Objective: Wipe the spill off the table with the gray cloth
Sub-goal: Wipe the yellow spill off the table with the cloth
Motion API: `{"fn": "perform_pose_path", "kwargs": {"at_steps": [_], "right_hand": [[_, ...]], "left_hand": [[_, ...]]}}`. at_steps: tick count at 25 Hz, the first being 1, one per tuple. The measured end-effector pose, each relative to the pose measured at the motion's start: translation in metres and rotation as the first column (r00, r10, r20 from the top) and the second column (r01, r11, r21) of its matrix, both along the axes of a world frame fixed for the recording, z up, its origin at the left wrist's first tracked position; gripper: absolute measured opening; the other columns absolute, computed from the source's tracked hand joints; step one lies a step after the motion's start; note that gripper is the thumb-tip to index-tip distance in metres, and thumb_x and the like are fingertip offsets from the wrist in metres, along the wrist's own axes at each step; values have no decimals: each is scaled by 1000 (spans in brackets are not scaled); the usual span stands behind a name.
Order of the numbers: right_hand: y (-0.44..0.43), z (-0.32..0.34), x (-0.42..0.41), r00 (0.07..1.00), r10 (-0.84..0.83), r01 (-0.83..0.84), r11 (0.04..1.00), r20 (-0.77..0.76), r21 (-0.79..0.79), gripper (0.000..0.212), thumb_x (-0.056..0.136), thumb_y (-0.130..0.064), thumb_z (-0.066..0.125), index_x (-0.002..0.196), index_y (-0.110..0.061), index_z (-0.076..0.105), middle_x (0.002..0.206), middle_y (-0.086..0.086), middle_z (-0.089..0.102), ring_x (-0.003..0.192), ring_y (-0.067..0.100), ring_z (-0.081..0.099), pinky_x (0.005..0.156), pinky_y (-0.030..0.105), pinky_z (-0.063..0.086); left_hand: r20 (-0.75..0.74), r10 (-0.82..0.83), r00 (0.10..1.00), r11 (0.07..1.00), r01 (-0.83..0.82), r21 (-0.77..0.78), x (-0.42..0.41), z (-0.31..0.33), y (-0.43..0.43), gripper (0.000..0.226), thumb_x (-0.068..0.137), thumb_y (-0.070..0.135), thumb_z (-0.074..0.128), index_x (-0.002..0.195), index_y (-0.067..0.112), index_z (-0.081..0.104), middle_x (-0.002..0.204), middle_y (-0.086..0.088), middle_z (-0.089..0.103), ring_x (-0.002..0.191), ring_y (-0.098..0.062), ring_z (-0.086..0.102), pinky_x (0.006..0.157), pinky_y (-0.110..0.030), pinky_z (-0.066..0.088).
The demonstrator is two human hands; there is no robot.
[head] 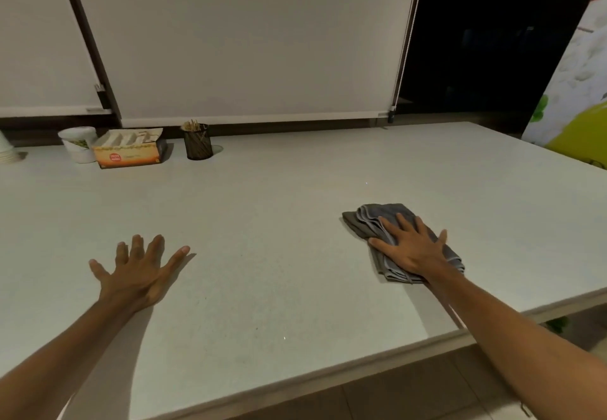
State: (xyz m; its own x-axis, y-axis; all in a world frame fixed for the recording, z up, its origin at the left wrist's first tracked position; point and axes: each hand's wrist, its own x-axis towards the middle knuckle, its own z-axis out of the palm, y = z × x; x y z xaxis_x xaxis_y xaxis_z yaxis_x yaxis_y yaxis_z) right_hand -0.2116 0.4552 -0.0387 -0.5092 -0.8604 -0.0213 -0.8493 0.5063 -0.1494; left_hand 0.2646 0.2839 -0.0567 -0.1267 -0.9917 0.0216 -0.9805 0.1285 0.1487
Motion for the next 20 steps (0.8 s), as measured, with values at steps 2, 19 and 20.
{"fn": "perform_pose_path", "kwargs": {"at_steps": [2, 19, 20], "right_hand": [[-34, 4, 2, 1000, -9, 9, 1000, 21, -4, 83, 76, -88, 20, 149, -52, 8, 165, -7, 0, 150, 30, -6, 111, 71, -5], [-241, 16, 80, 998, 38, -41, 997, 59, 58, 76, 85, -78, 27, 152, -46, 8, 165, 2, -3, 147, 43, -6, 112, 69, -3], [-254, 16, 95, 996, 69, -72, 996, 58, 54, 76, 85, -78, 27, 152, -45, 9, 165, 2, -2, 147, 43, -6, 112, 69, -3]], "left_hand": [[-11, 8, 1000, 1000, -8, -14, 0, -5, -6, 106, 64, 95, -3, 151, 37, 15, 165, -7, 5, 151, -33, 2, 111, -69, -6], [-57, 18, 998, 1000, -18, -8, -6, -6, 0, 105, 65, 93, -6, 154, 37, -4, 164, -4, -13, 150, -30, -15, 112, -66, -15], [-58, 15, 998, 1000, -16, -3, -7, -5, 1, 105, 66, 93, -7, 153, 36, -5, 164, -4, -15, 150, -30, -16, 112, -66, -16]]}}
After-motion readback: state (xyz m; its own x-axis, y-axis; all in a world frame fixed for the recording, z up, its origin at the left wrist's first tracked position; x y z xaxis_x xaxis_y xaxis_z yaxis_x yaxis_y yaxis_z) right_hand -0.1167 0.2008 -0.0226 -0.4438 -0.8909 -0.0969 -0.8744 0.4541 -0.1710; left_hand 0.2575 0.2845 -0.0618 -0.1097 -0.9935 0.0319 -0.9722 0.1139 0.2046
